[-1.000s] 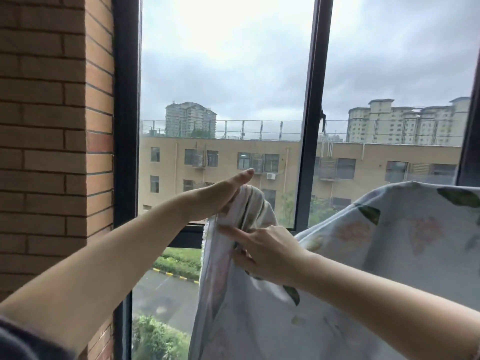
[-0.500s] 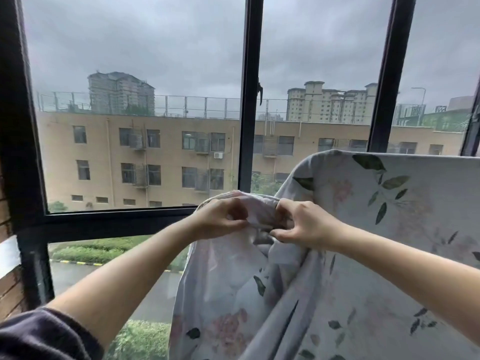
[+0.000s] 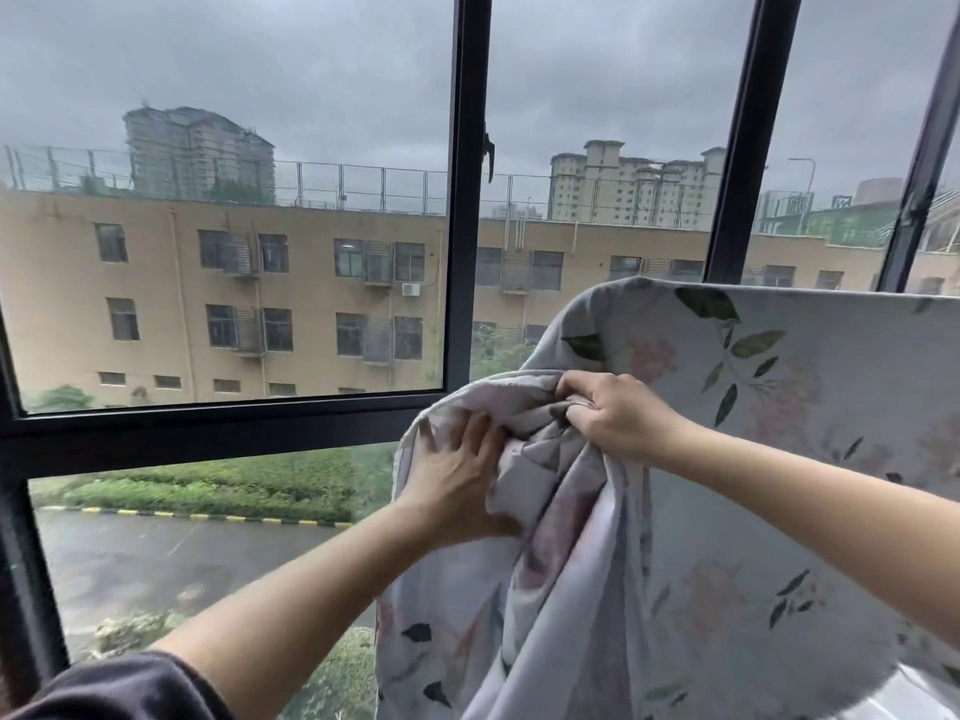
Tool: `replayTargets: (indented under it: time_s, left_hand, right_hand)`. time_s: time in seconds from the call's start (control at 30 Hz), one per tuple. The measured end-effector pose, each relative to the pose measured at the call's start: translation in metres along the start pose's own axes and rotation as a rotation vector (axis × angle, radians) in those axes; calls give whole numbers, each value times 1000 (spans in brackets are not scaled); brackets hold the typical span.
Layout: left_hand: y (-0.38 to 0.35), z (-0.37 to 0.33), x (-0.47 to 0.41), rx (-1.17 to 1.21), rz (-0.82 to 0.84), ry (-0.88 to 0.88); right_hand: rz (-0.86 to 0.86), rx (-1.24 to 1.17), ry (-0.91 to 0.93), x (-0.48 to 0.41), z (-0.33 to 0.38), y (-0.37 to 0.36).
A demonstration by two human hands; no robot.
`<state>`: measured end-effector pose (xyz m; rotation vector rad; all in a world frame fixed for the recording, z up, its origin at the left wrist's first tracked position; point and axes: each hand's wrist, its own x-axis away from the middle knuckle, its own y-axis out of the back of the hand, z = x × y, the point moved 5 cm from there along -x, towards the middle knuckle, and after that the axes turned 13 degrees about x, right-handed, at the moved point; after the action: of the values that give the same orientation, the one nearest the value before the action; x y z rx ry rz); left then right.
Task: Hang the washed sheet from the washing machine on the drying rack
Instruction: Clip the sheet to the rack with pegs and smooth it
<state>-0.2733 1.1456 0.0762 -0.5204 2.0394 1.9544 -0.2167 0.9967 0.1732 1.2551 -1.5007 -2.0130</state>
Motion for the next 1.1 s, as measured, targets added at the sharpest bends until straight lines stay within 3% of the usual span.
replayTargets:
  time_s: [0.07,0.13,0.2,0.27,0.3,0.4,0.43,0.5,0.57,0.63,0.67,0.73,0.8,0.83,0.9,0.93,1.1]
  left_hand:
    - [-5,-7,4,48,-81,41]
    - [5,2,3,272,-218,84]
    - [19,20,-4,595,-333,133]
    - [39,29,-13,715,-402,132]
    - [50,27,-16,628,-416,62]
    - [69,10,-18,77,-440,-293]
    - [69,7,-20,-31,-422,-353]
    - [63,3,-26,-105,-390,-417]
    - [59,2,-34,-99,-381,-334]
    - [60,4,-36,-126,-417,-179]
    - [64,6,-35,-127,-423,-65]
    - [59,13,-34,-28,-310,223]
    - [43,21,-27,289,-202,460]
    - [33,20,-23,500,-185,507]
    - [14,15,-16,824,-218,498]
    - [7,9,-12,873,-222,467]
    - [-18,-30,11,594,-131,241]
  right_hand:
    - [55,-272,-62,-1,0,-5]
    - [166,-304,-64,1,-1,-10]
    - [254,-69,-23,3,-7,-11]
    - [280,272,41,4,-13,-9]
    - [246,416,64,4,-15,-5]
    - [61,685,189,0,-20,11]
    - [33,656,218,-3,-24,18]
    - [12,366,200,-11,-37,34]
    - [4,57,129,-18,-47,47]
    - [72,39,160,-17,-46,47]
    - [132,145,213,-14,-45,44]
    - [148,582,410,-8,-44,41]
    - [-35,929,657,-6,-43,43]
    - [-101,956,744,-6,-44,47]
    - [-152,947,829,-7,-47,50]
    - [-160,939,837,-8,-49,50]
    - [-219,898,785,-10,-56,36]
